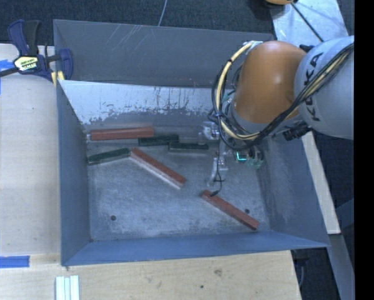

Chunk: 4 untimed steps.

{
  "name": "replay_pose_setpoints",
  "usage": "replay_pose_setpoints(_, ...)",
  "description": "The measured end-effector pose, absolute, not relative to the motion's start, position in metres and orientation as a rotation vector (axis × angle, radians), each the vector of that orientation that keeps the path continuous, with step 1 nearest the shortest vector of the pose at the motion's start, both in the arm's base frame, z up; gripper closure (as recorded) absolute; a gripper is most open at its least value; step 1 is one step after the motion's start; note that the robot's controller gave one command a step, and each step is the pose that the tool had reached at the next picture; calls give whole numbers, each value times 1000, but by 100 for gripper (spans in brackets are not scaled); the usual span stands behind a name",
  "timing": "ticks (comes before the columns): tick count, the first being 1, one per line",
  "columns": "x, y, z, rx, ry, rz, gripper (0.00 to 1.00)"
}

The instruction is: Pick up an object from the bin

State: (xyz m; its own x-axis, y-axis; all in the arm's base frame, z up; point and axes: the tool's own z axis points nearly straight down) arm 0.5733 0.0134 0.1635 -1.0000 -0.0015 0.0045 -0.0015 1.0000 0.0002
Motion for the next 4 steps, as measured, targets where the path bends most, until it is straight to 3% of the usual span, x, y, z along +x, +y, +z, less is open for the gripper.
replay_pose_setpoints(1, 575, 13, 168, 2, -3145, 0, 0)
replay_pose_setpoints(2, 598, 87, 127, 64, -3149, 0, 0)
replay_pose_setpoints(3, 617, 150, 114, -149, -3143, -3, 0)
replay_pose_setpoints(4, 598, 103, 117, 62, -3142, 2, 0)
